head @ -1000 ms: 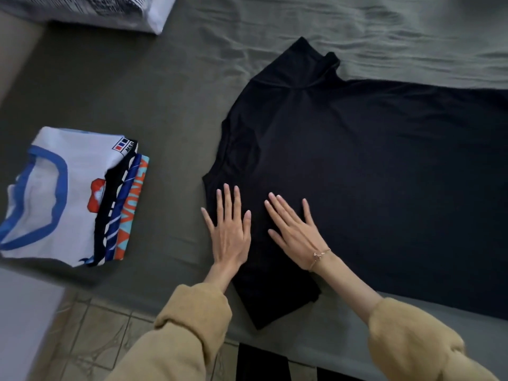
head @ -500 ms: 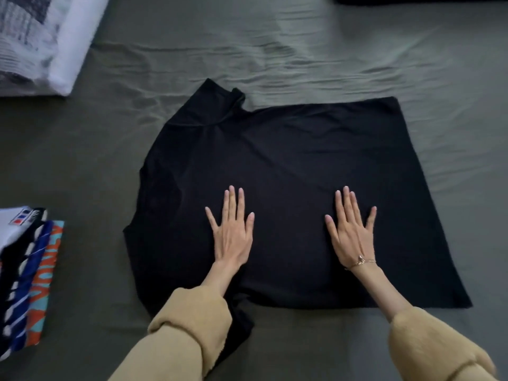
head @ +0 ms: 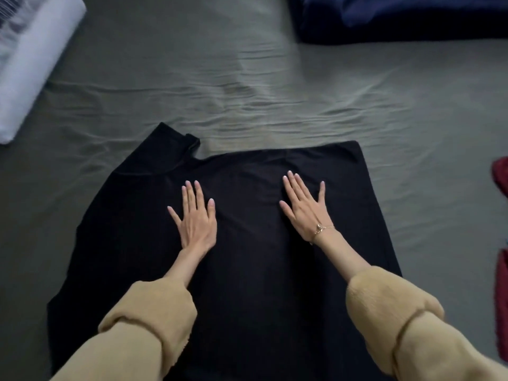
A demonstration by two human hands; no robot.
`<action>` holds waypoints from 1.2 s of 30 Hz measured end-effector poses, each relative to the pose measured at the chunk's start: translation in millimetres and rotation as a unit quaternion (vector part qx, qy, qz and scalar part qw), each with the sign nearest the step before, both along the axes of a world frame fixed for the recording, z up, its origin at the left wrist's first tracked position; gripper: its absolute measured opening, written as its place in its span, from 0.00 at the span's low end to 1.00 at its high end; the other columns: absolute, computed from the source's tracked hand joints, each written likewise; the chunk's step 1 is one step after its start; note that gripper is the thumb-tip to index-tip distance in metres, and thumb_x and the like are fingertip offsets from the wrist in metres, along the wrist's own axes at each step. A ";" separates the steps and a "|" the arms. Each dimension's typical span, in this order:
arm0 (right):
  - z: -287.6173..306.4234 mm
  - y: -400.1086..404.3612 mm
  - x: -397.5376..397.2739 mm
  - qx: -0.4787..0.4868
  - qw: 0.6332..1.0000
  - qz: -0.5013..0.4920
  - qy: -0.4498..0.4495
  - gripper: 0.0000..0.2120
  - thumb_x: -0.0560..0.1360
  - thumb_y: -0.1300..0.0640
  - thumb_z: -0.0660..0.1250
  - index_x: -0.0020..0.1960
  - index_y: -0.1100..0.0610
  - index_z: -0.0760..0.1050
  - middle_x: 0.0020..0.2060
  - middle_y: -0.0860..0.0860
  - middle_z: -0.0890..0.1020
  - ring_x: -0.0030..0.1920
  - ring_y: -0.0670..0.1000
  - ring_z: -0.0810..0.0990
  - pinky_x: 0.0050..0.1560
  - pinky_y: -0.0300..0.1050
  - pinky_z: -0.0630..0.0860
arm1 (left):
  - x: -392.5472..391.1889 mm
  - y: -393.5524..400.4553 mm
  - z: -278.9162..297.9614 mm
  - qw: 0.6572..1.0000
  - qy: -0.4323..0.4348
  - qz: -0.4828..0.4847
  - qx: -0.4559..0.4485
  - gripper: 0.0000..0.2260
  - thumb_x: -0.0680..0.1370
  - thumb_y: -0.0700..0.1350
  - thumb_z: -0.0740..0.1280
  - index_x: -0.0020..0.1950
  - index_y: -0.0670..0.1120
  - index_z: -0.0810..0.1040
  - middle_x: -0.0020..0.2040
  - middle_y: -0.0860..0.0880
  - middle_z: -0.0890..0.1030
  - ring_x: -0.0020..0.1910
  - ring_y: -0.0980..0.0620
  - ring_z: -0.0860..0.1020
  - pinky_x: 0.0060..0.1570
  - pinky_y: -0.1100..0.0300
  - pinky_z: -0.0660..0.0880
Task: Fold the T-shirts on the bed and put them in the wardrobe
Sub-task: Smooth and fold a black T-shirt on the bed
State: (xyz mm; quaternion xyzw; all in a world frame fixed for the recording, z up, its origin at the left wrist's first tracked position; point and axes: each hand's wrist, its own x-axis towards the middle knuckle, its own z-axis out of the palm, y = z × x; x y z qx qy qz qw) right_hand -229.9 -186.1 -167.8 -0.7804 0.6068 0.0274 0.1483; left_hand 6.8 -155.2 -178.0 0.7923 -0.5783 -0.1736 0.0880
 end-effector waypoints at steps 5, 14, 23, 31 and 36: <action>-6.8 -56.7 -9.8 -0.001 0.999 -0.043 -0.005 0.28 0.82 0.46 0.44 0.77 0.52 0.37 0.76 0.46 0.38 0.75 0.44 0.37 0.70 0.63 0.34 | 16.8 -41.9 0.3 0.999 -0.029 -0.042 0.000 0.24 0.83 0.52 0.44 0.77 0.49 0.39 0.77 0.52 0.38 0.75 0.57 0.36 0.71 0.45 0.33; -16.8 -87.8 -58.8 -0.050 0.973 -0.227 -0.012 0.27 0.82 0.47 0.46 0.77 0.54 0.43 0.77 0.48 0.44 0.76 0.46 0.42 0.71 0.62 0.36 | 16.8 -68.9 -7.2 0.995 -0.043 -0.083 -0.038 0.24 0.83 0.52 0.47 0.78 0.48 0.46 0.78 0.51 0.45 0.77 0.55 0.42 0.72 0.46 0.35; -20.4 -86.7 -73.5 -0.043 0.967 -0.250 0.016 0.29 0.81 0.43 0.45 0.77 0.51 0.40 0.77 0.48 0.43 0.76 0.47 0.39 0.72 0.59 0.34 | 9.9 -75.5 -12.1 0.992 -0.064 -0.111 -0.013 0.25 0.83 0.53 0.47 0.77 0.51 0.42 0.78 0.52 0.42 0.76 0.53 0.38 0.72 0.45 0.35; -12.2 -88.8 -57.9 -0.062 0.991 -0.113 0.033 0.32 0.75 0.41 0.32 0.76 0.52 0.37 0.74 0.45 0.38 0.72 0.41 0.35 0.69 0.59 0.29 | 5.5 -79.1 -1.3 0.992 -0.051 -0.019 -0.114 0.27 0.83 0.50 0.52 0.78 0.44 0.45 0.78 0.45 0.44 0.77 0.48 0.45 0.73 0.45 0.40; -15.4 -90.0 -47.6 -0.012 0.994 -0.104 0.006 0.27 0.82 0.44 0.43 0.76 0.49 0.36 0.75 0.45 0.37 0.74 0.43 0.35 0.71 0.59 0.32 | 10.5 -102.9 14.3 0.988 -0.039 0.084 -0.127 0.22 0.78 0.37 0.61 0.72 0.46 0.65 0.68 0.40 0.65 0.64 0.41 0.66 0.61 0.44 0.66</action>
